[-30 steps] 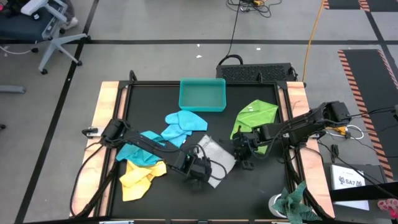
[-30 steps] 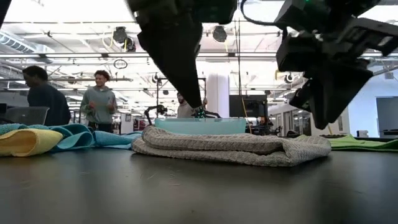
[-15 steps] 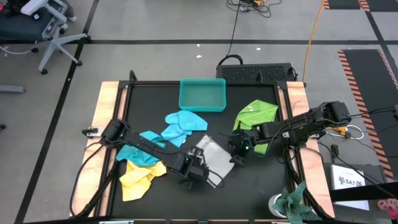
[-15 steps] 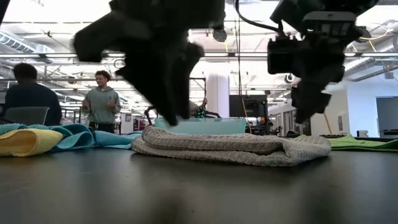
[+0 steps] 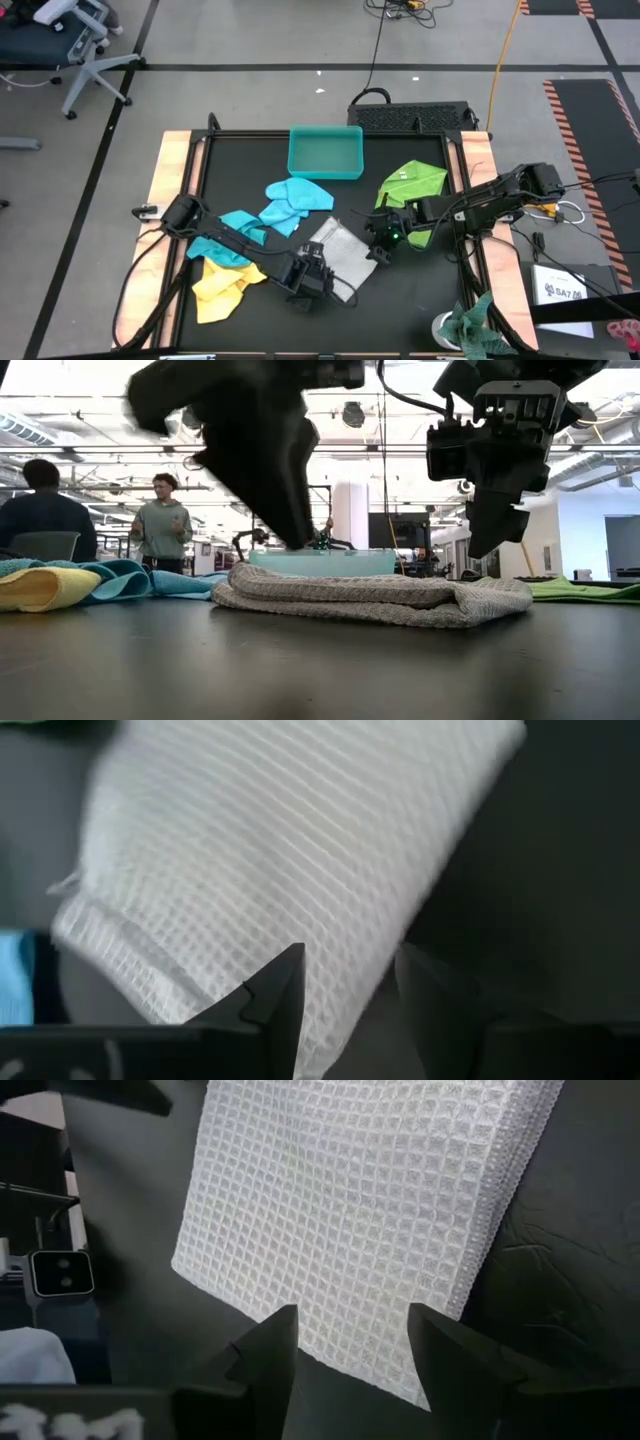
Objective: Fold microfiber towels
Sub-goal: Fold the gray microfiber towel
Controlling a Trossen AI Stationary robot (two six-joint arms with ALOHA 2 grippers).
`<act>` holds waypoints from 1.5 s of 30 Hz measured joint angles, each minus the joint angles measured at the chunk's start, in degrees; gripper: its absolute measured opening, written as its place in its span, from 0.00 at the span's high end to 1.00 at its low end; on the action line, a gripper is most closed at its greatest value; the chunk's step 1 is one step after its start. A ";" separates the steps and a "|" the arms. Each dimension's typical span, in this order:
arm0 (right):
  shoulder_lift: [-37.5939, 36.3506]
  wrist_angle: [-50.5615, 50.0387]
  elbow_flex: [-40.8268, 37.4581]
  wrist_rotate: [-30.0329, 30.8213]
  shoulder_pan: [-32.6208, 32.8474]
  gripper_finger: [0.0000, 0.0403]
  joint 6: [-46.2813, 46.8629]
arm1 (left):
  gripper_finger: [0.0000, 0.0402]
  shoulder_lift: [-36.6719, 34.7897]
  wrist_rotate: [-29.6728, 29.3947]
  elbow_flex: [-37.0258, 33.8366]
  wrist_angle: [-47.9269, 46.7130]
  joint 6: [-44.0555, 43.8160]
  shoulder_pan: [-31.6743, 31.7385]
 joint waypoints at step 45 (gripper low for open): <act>-0.07 -19.84 0.00 -6.34 -8.31 0.55 -23.02 | 1.00 12.31 -4.77 19.03 -3.59 -50.62 -0.24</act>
